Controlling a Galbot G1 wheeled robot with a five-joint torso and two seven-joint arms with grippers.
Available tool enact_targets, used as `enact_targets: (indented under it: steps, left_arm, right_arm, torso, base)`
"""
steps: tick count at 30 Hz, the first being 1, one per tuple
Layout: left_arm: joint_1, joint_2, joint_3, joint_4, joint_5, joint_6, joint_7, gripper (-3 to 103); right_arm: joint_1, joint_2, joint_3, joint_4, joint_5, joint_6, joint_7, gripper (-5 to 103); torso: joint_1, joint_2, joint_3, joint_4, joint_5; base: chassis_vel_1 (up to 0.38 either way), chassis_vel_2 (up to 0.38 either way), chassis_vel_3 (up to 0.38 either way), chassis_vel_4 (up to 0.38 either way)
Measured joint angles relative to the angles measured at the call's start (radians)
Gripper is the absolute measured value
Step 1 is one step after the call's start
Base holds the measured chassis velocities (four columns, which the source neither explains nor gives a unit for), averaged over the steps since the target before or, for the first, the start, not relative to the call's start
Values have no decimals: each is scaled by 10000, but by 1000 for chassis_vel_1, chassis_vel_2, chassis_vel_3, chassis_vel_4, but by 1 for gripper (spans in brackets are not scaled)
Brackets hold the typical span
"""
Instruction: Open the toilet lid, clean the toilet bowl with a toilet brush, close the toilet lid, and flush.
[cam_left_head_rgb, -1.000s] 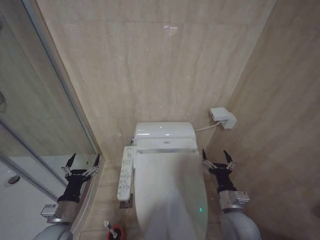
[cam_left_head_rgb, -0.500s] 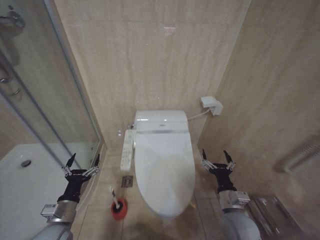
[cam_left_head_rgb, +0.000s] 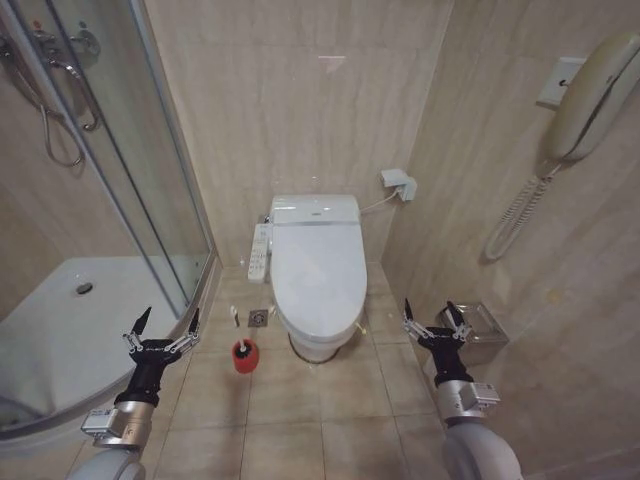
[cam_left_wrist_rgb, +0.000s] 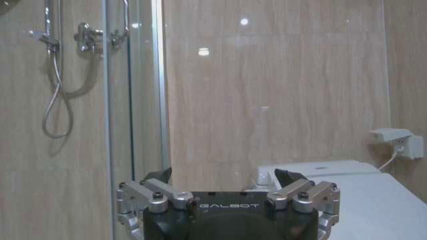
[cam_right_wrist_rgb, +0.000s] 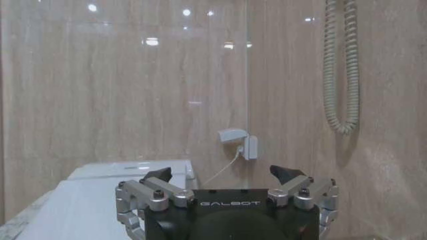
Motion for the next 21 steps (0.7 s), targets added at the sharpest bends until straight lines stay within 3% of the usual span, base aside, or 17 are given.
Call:
enact_targets:
  steps: [11,21]
  left_arm:
    - [-13,2,0,1,0,0,0,100]
    - [0,0,0,1,0,0,0,100]
  right_arm:
    - [18,-1,0,0,0,0,0,100]
    - [6,0,-1,0,0,0,0,100]
  torso:
    - [20,-10,9,-2,0]
    - [7,-5,4,0,-1]
  base:
    - [-29,44,43,-47]
    - [144,-132,-127,138]
